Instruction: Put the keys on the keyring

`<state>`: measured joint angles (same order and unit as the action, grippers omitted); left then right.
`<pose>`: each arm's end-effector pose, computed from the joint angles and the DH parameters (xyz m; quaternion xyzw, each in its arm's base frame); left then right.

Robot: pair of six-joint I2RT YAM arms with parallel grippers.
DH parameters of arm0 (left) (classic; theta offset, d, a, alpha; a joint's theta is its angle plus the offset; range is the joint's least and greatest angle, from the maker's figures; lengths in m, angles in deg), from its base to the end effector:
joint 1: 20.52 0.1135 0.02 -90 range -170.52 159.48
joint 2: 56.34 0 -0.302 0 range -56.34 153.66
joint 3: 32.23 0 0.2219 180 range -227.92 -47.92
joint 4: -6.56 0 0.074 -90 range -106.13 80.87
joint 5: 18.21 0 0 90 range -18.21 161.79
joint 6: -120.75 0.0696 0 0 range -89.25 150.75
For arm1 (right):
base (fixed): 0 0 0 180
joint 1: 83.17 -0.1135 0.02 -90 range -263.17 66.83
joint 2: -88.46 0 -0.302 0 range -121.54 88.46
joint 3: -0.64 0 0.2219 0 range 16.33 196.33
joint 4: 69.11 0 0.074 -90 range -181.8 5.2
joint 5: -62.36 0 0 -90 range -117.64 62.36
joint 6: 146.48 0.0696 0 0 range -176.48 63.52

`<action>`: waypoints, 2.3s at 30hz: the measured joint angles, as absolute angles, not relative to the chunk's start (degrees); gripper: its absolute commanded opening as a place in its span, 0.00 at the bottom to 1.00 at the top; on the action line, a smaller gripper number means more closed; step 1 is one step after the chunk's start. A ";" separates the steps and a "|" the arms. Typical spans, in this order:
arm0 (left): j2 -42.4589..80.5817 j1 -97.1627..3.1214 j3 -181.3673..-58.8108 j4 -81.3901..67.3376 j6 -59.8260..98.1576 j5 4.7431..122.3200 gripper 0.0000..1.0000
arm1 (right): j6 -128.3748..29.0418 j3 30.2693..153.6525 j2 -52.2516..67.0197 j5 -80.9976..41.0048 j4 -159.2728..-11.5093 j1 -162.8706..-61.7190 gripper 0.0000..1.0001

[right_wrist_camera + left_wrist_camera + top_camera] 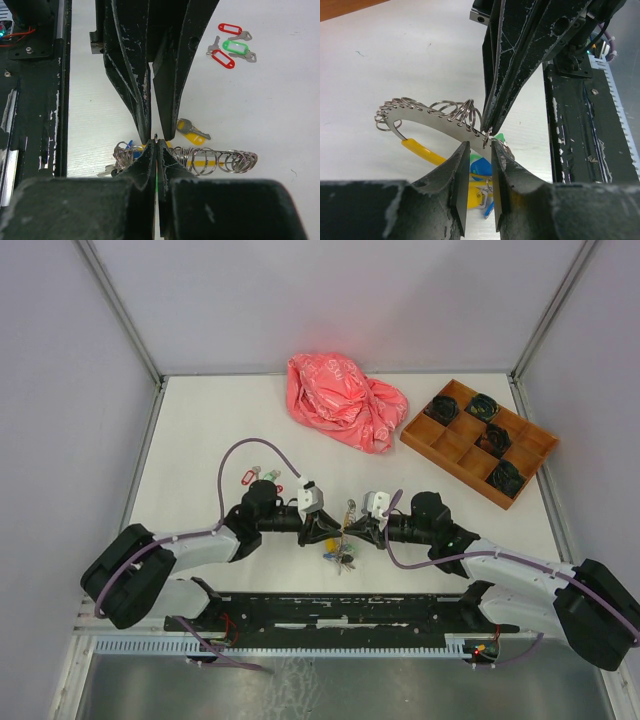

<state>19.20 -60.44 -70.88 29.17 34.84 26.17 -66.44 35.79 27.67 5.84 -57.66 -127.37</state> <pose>0.1529 -0.1928 0.2425 0.4933 0.5856 -0.4653 0.4442 0.1171 0.1674 0.2487 -0.5015 0.5922 0.3904 0.4953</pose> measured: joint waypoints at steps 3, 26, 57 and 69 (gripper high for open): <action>20.06 -60.44 -70.88 29.15 35.24 25.05 0.22 | -66.44 35.79 27.69 6.03 -57.79 -127.37 0.01; 13.00 -61.89 -76.98 8.21 36.26 33.40 0.03 | -71.38 43.44 30.58 3.91 -76.11 -127.37 0.31; 17.28 -65.03 -80.41 0.10 13.27 52.85 0.51 | -47.49 50.67 25.57 -20.24 -87.80 -127.37 1.00; 32.30 -67.37 -87.58 0.94 1.07 51.65 0.35 | -36.32 47.64 22.93 -34.36 -88.19 -125.80 1.00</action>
